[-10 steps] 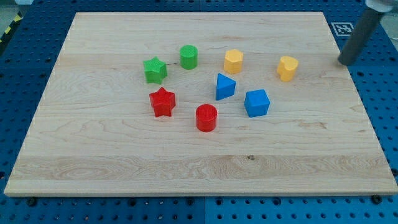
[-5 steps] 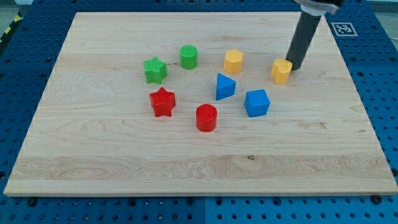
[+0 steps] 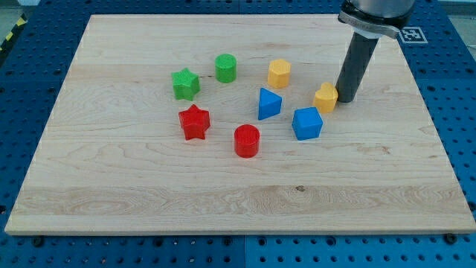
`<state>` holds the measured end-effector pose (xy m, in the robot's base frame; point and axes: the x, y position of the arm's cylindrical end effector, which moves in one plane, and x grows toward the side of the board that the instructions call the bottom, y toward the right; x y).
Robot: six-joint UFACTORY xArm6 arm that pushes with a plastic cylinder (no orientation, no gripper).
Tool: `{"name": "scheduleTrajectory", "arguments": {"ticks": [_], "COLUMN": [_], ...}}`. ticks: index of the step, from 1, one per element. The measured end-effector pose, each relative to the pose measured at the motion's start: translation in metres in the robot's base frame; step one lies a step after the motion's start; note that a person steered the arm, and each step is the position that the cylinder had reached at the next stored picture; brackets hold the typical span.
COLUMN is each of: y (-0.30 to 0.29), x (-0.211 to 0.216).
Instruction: Push the yellow heart in between the blue blocks
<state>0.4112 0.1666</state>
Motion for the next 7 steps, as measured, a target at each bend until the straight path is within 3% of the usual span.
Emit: {"name": "scheduleTrajectory", "arguments": {"ticks": [7], "y": [-0.060], "x": [0.000]}}
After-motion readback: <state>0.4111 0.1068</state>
